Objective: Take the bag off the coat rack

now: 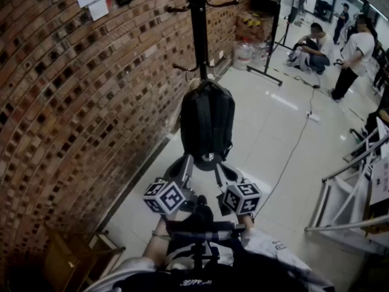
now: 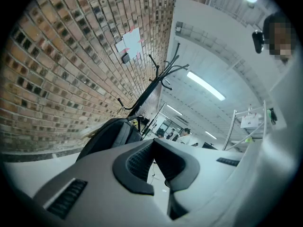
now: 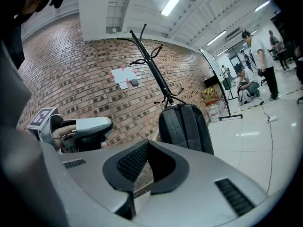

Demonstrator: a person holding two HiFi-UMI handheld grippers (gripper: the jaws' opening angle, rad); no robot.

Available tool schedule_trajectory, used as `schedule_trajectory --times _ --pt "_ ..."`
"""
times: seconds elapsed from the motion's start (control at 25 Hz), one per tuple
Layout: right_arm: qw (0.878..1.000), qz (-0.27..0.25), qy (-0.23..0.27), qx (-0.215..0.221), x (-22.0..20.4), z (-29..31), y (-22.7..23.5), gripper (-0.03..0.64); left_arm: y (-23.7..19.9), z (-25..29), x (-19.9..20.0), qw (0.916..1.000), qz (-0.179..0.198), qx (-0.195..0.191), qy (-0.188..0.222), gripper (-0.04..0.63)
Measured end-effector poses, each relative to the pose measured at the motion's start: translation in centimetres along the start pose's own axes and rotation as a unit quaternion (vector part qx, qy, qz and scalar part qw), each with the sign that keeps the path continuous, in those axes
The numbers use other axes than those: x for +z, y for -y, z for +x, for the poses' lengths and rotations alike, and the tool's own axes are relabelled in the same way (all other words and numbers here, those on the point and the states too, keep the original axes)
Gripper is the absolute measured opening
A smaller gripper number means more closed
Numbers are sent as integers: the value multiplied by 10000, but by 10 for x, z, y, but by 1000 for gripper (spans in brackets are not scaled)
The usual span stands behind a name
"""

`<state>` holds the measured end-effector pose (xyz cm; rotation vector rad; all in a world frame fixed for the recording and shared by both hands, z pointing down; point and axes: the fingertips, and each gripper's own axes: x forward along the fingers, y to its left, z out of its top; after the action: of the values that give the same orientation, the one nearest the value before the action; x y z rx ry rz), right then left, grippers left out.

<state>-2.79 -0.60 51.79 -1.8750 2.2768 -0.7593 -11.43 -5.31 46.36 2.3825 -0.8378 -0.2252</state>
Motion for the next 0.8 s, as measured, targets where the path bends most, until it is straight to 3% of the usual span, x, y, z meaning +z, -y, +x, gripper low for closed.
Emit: schedule_trajectory --times 0.28,0.48,0.64,0.8 --pt "9997 -39 53 -229 26 31 41 9 -9 67 19 9978 -425 -473 179 9" --pt "9988 81 173 -460 52 56 72 9 -22 119 35 9990 -27 -454 -6 9" --pt "9983 59 147 -563 71 83 89 9 -34 155 41 9977 -218 -617 -153 9" --pt "9973 39 212 -697 89 104 105 9 -33 188 43 9964 -70 -787 -295 10"
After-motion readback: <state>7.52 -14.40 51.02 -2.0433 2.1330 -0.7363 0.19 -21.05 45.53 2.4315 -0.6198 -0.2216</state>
